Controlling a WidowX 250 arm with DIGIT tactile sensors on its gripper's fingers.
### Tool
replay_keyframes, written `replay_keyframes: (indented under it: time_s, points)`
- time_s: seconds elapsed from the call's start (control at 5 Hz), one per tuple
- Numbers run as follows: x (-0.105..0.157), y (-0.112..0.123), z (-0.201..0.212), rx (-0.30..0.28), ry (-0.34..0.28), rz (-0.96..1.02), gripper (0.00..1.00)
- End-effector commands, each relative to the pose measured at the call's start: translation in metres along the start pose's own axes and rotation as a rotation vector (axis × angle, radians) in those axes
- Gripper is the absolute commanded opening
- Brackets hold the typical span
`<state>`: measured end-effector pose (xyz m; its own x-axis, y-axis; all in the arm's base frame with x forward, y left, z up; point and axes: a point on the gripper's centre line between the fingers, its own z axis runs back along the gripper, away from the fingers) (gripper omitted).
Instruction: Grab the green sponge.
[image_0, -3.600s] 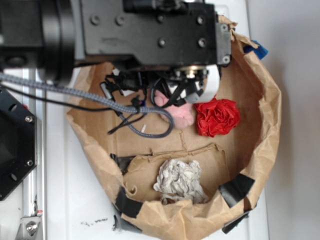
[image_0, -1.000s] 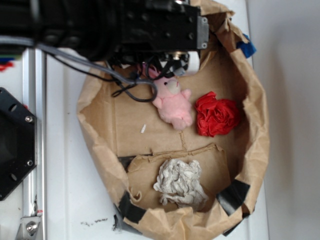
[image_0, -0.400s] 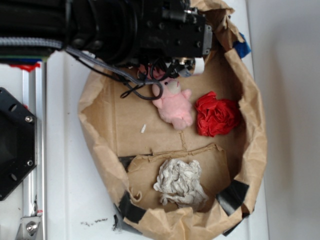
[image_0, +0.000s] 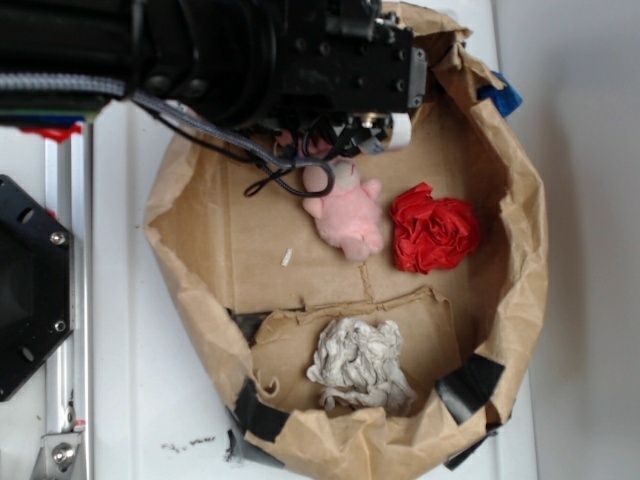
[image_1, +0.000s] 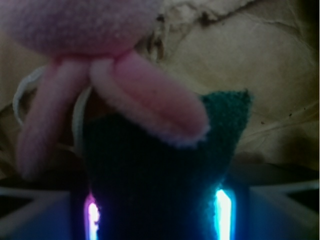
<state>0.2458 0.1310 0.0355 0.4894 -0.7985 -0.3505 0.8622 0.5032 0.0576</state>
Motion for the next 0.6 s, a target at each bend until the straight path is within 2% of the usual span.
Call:
replay_keyframes:
  time_s: [0.0,0.2,0.4]
  points:
    - [0.013,-0.011,0.093,-0.026,-0.244,0.2,0.0]
    - [0.021,-0.019,0.13,-0.082,-0.389,0.41,0.0]
    - [0.025,-0.022,0.145,-0.144,-0.51,0.649,0.0]
